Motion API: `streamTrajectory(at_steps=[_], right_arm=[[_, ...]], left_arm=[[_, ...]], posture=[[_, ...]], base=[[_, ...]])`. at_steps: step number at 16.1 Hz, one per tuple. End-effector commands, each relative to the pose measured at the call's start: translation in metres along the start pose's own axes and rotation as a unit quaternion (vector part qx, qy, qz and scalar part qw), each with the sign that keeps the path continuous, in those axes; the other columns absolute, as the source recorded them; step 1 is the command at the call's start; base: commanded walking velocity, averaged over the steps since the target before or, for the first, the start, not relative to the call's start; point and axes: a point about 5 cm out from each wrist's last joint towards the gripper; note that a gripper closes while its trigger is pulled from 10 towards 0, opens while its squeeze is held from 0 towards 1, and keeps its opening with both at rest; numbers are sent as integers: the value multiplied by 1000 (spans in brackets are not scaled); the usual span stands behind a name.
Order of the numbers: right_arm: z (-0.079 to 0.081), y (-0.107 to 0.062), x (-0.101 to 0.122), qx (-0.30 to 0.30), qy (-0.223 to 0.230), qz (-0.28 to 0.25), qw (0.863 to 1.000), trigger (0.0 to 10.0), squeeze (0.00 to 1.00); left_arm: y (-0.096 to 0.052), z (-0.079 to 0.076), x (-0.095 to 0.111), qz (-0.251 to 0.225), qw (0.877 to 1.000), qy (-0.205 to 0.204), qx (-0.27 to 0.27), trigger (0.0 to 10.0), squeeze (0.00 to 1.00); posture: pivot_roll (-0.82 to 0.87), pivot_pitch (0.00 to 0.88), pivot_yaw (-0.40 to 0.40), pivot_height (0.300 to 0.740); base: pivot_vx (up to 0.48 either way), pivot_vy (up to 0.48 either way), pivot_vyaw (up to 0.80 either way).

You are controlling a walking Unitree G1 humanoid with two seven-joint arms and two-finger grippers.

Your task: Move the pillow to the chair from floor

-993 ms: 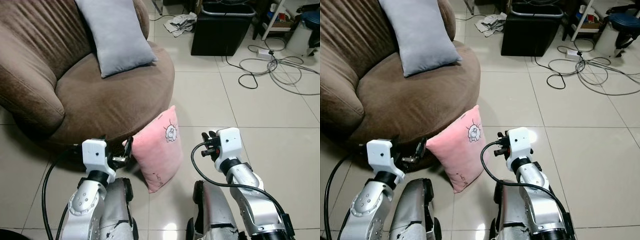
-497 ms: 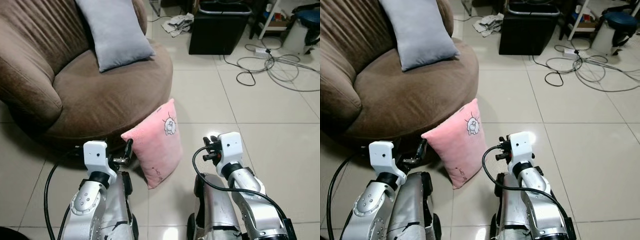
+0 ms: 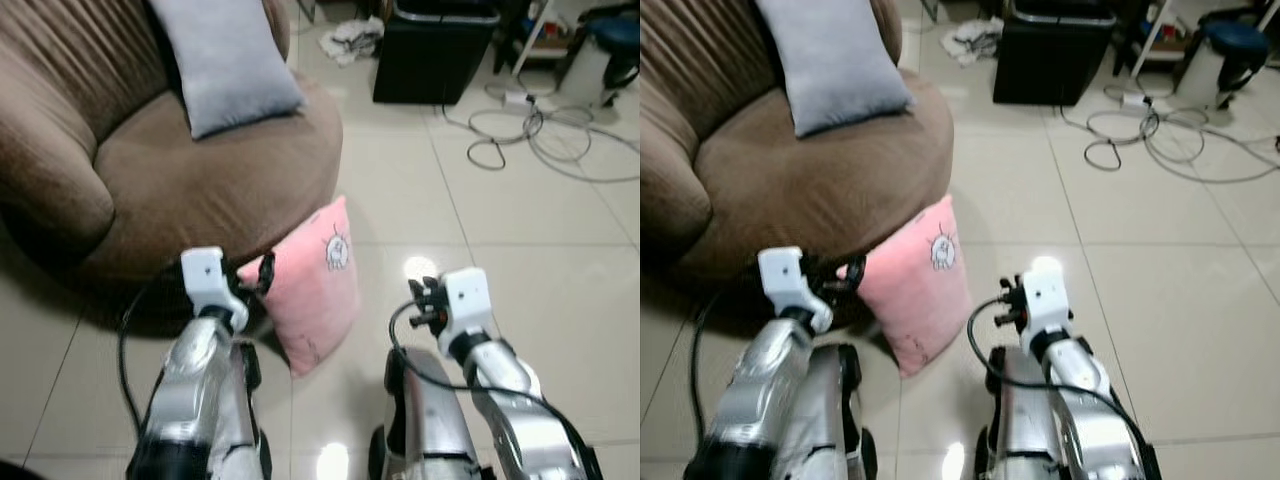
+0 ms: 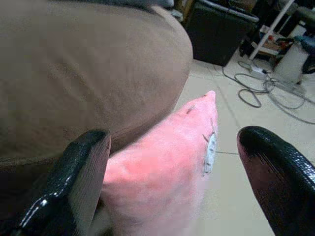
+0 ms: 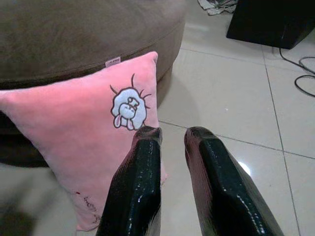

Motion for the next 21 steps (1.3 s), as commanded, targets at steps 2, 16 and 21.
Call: streamTrajectory(at_steps=[2, 16, 21], right_arm=[[2, -11, 5, 7, -1, 0, 1000, 10000, 0], [5, -72, 32, -1, -7, 23, 1000, 10000, 0], [15, -81, 46, 20, 0, 7, 1000, 10000, 0]], left_arm=[[21, 0, -11, 42, 997, -68, -9, 10000, 1000], [21, 66, -10, -60, 931, -283, 224, 10000, 1000], [24, 70, 0, -88, 916, -329, 211, 10000, 1000]], posture=[[-18, 217, -25, 507], [-182, 350, -32, 507], [-245, 364, -22, 507]], base=[[0, 0, 0], [0, 0, 0], [0, 0, 0]])
Point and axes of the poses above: a point about 5 cm out from each wrist's last joint towards the gripper, its own y axis pointing out of the wrist towards the gripper, its own x axis along the axis of the wrist's last joint, z = x × y, and after that the axes turned 8 degrees about -y, right-handed
